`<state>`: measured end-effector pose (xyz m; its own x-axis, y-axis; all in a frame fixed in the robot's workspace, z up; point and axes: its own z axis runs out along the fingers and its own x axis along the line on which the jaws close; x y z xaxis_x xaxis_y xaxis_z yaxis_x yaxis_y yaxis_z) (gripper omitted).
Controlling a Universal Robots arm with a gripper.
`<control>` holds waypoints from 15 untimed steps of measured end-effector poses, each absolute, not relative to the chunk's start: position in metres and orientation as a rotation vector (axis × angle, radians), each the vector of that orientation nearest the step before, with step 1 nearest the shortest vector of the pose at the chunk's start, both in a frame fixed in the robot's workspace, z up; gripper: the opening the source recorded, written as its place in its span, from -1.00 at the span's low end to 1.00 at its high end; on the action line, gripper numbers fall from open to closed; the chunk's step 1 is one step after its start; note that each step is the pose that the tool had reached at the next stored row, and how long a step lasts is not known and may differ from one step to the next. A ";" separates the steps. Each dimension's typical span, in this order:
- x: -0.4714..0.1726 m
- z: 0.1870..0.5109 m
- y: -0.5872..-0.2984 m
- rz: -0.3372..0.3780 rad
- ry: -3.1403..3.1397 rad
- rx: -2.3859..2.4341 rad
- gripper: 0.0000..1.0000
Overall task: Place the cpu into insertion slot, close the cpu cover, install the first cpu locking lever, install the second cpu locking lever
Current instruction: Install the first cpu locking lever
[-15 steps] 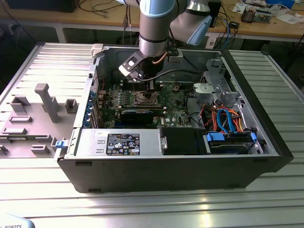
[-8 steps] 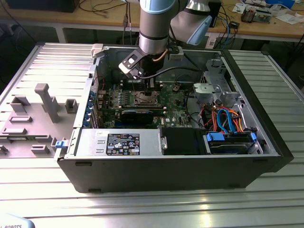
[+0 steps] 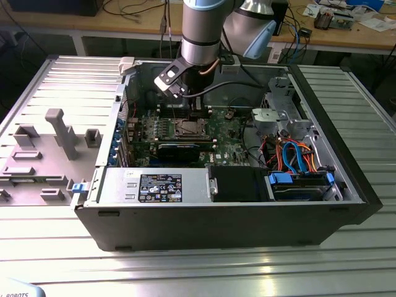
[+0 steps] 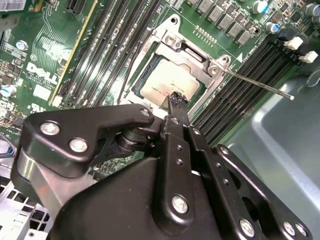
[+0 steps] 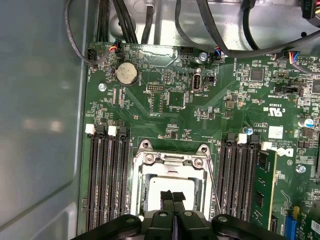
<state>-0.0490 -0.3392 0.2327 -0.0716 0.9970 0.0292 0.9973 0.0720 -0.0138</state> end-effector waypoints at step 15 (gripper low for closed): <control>-0.049 0.252 -0.339 -0.016 -2.278 -2.119 -0.79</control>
<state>-0.0490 -0.3391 0.2517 -0.0719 0.9970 0.0293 0.9973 0.0723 -0.0136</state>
